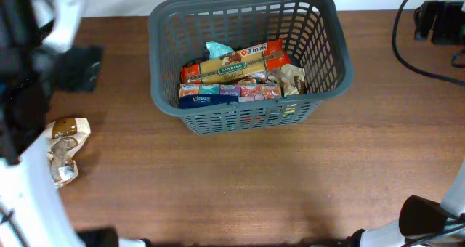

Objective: Pack container
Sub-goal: 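Place the pasta packs into the basket with the left gripper, then grasp the crumpled gold snack bag with the left gripper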

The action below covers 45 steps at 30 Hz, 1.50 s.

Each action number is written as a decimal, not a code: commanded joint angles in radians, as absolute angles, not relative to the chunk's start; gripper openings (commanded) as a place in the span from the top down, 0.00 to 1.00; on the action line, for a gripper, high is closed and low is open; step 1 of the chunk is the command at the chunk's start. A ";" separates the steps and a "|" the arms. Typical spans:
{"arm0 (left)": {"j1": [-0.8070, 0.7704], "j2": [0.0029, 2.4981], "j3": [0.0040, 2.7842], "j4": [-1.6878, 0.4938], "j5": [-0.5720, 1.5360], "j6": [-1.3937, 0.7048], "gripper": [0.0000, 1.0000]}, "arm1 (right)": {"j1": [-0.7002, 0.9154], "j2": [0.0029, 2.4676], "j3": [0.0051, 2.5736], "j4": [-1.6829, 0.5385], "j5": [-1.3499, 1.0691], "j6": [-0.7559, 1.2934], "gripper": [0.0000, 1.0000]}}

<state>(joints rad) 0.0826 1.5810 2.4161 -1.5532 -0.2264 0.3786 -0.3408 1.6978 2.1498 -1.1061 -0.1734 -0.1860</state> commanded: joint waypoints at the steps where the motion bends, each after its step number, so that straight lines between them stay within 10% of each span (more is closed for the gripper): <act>1: 0.247 1.361 2.006 -1.438 -0.167 0.333 0.00 | -0.347 1.697 2.147 -1.104 -0.165 -0.182 0.01; 11: 0.395 1.245 1.255 -1.150 -0.136 0.302 0.01 | -0.347 1.697 2.147 -1.104 -0.165 -0.182 0.01; 45: 0.718 1.917 1.252 -0.820 -0.138 0.310 0.11 | -0.347 1.697 2.147 -1.104 -0.165 -0.182 0.01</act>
<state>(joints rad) 0.7147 1.8896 1.2510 -0.8391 -0.1379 0.2955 -0.3439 1.6978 2.1490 -1.1061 -0.1734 -0.1867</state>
